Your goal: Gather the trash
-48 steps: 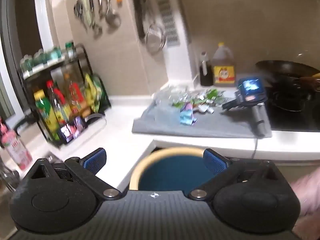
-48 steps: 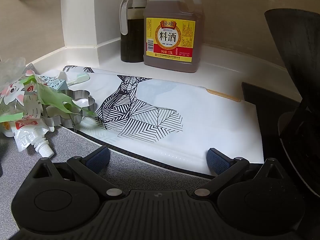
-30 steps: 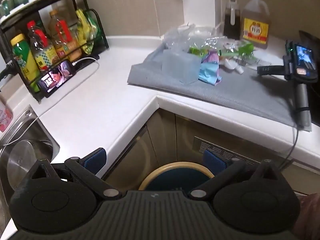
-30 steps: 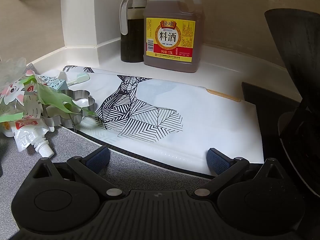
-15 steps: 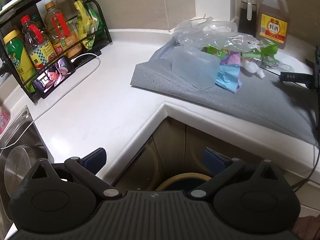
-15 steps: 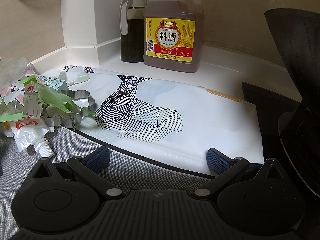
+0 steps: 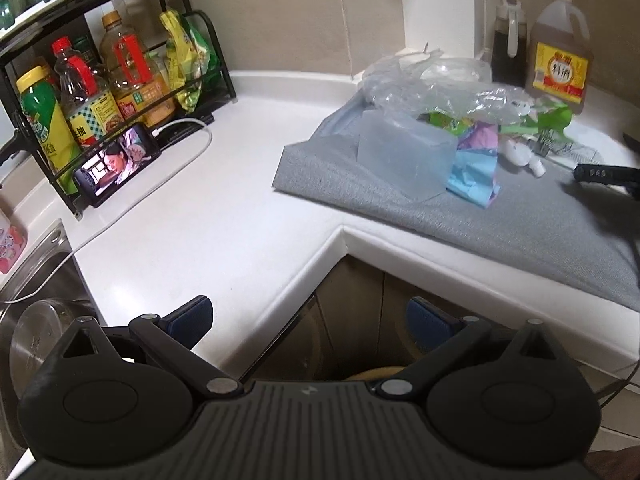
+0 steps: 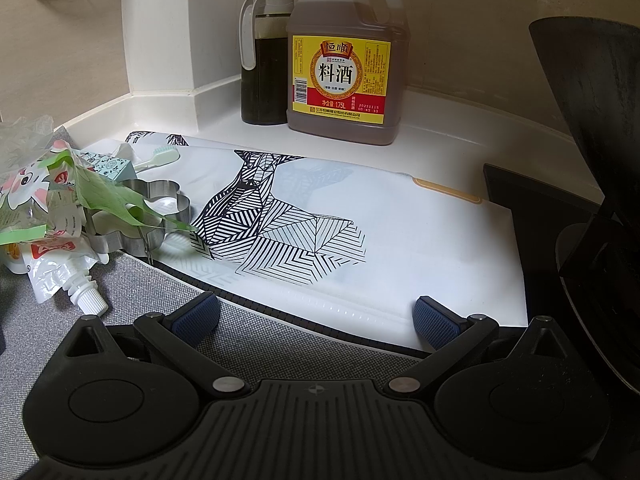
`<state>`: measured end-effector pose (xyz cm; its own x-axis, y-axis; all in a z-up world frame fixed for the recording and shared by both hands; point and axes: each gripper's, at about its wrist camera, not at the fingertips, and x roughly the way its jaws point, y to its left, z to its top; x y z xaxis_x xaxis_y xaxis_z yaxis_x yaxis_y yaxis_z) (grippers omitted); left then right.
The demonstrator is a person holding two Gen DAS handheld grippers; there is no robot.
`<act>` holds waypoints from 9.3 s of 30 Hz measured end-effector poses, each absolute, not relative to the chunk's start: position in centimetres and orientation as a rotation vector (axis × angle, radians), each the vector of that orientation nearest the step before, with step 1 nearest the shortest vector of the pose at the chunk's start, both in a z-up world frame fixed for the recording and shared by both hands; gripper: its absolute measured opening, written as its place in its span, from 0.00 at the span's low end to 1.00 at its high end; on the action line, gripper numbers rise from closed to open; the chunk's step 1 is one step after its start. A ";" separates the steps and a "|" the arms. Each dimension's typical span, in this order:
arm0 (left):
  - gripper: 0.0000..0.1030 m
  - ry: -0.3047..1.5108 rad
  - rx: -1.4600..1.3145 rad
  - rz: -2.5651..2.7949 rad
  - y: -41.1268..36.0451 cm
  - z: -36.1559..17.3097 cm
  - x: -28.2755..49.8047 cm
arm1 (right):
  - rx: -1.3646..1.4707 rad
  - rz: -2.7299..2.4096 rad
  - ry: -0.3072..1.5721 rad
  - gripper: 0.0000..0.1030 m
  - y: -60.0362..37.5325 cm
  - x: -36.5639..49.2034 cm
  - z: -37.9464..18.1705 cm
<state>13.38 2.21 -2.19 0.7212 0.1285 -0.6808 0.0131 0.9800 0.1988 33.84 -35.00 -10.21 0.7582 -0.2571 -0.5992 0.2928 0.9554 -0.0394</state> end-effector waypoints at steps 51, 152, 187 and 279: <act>1.00 0.741 0.237 0.012 -5.7 -4.2 15.1 | 0.056 -0.301 0.644 1.00 -35.0 33.8 -10.3; 0.19 0.459 0.314 -0.043 -11.7 2.7 34.3 | 0.232 0.169 0.249 1.00 -32.0 29.9 -5.8; 0.19 0.325 -0.025 0.210 8.5 6.5 13.3 | 0.378 0.391 0.180 1.00 -30.6 26.0 -4.3; 0.19 0.613 0.035 0.030 4.6 -6.6 1.8 | 0.059 0.439 0.546 0.42 -18.4 4.4 -12.4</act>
